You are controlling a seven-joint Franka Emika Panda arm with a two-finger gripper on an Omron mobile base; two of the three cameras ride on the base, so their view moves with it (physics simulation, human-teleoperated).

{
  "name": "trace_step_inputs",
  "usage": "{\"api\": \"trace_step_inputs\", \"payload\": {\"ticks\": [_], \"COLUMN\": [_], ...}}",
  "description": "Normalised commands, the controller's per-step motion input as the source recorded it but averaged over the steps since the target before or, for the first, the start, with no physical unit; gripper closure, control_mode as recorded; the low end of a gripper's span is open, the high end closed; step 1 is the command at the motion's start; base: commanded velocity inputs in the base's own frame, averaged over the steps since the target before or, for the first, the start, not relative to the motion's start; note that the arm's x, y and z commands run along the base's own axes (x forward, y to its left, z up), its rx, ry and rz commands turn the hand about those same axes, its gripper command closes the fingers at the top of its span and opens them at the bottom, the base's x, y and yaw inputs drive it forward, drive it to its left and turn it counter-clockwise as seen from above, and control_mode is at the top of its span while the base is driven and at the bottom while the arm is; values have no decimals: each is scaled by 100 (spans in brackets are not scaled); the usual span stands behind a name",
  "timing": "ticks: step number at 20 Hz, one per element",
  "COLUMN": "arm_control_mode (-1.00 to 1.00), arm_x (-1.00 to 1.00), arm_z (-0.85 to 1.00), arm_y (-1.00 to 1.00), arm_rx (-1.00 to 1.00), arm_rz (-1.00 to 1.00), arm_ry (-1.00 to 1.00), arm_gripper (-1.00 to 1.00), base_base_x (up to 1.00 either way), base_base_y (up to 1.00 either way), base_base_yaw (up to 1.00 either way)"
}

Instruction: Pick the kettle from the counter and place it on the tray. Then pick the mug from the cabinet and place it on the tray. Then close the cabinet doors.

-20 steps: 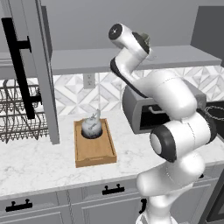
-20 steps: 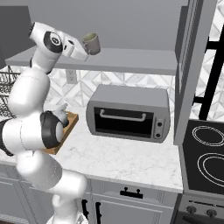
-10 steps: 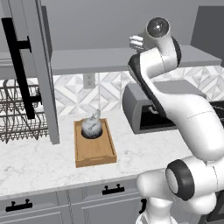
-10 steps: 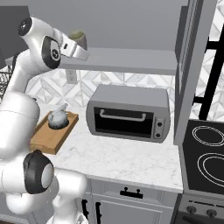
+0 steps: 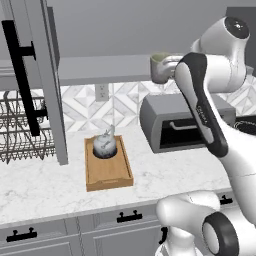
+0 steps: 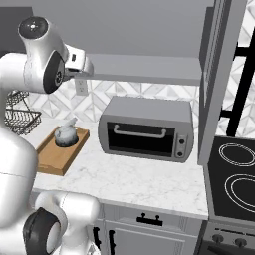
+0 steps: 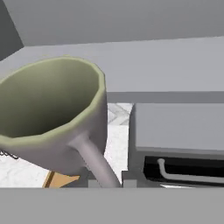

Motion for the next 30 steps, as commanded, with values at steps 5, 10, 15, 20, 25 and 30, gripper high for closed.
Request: {"api": "trace_step_inputs", "payload": {"ticks": [5, 10, 15, 20, 25, 30], "arm_control_mode": [-100, -100, -100, -100, -100, -100], "arm_x": [-100, -57, -5, 0, 0, 11], "arm_z": [-22, -52, -95, -98, -74, -49], "arm_y": [62, 41, 1, 2, 16, 27], "arm_rx": [-9, -1, 0, 0, 0, 2], "arm_rz": [32, 8, -5, -5, 0, 0], "arm_ry": [5, 9, 1, 0, 0, 0], "arm_gripper": [100, 100, 100, 100, 100, 100], "base_base_x": [0, 0, 0, 0, 0, 0], "base_base_y": [0, 0, 0, 0, 0, 0], "base_base_yaw": [0, 0, 0, 0, 0, 0]}}
